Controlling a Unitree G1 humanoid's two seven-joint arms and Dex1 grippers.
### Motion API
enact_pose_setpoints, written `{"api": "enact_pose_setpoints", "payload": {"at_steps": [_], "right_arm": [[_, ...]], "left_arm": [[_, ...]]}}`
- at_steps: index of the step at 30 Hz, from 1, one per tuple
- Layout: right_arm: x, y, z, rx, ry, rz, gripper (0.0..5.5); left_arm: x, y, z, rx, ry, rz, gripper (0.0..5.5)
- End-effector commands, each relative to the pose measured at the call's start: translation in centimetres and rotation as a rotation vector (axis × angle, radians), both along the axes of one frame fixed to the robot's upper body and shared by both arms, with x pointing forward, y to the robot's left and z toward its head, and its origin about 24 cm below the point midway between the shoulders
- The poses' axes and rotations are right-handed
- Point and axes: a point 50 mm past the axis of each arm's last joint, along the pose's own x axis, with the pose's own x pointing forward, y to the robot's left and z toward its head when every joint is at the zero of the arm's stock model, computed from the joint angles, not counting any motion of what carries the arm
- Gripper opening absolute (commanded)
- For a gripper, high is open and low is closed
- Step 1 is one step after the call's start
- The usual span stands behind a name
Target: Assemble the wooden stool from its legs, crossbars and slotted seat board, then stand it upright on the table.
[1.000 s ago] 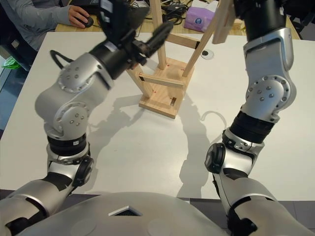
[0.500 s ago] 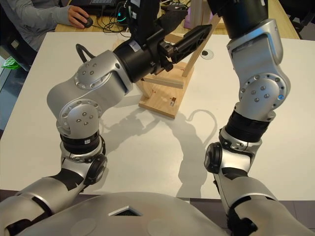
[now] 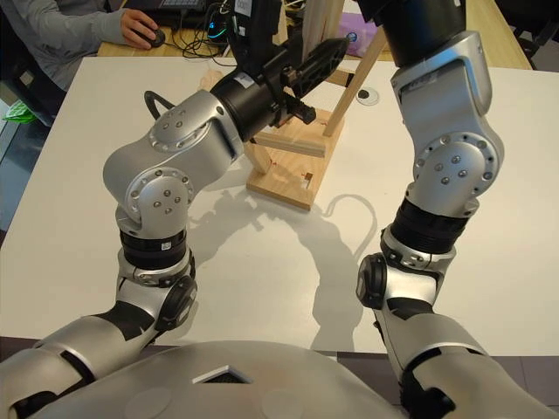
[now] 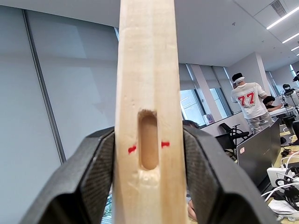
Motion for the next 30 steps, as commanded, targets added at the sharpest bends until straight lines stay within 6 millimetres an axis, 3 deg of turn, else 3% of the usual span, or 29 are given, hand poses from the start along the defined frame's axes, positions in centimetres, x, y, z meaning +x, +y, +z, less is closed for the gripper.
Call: {"api": "enact_pose_setpoints", "payload": {"at_steps": [1,3,10,17,21,27,30], "right_arm": [[-0.3,0.2,0.7,-0.01,-0.029,0.016,2.09],[-0.4,0.1,0.5,-0.024,-0.027,0.018,2.08],[-0.3,-1.3,-0.1,-0.09,0.0,-0.022,2.08],[-0.9,-3.2,0.5,-0.19,-0.032,0.094,3.68],[-1.3,-4.0,0.7,-0.206,-0.026,0.18,4.23],[-2.0,-4.7,1.5,-0.102,-0.026,0.293,5.31],[-2.8,-5.4,3.0,-0.023,-0.05,0.395,5.4]], "left_arm": [[-0.1,0.9,0.8,0.002,-0.086,0.027,1.08],[-0.5,1.8,1.0,0.023,-0.133,0.028,0.79],[-1.2,3.6,0.4,0.06,-0.167,-0.016,0.76],[-2.3,3.2,-0.2,0.045,-0.153,-0.181,0.54],[-2.6,3.3,0.4,-0.015,-0.164,-0.241,0.54],[-3.4,4.2,-0.1,-0.129,-0.1,-0.398,0.53],[-3.6,4.9,-0.8,-0.155,-0.084,-0.475,0.53]]}}
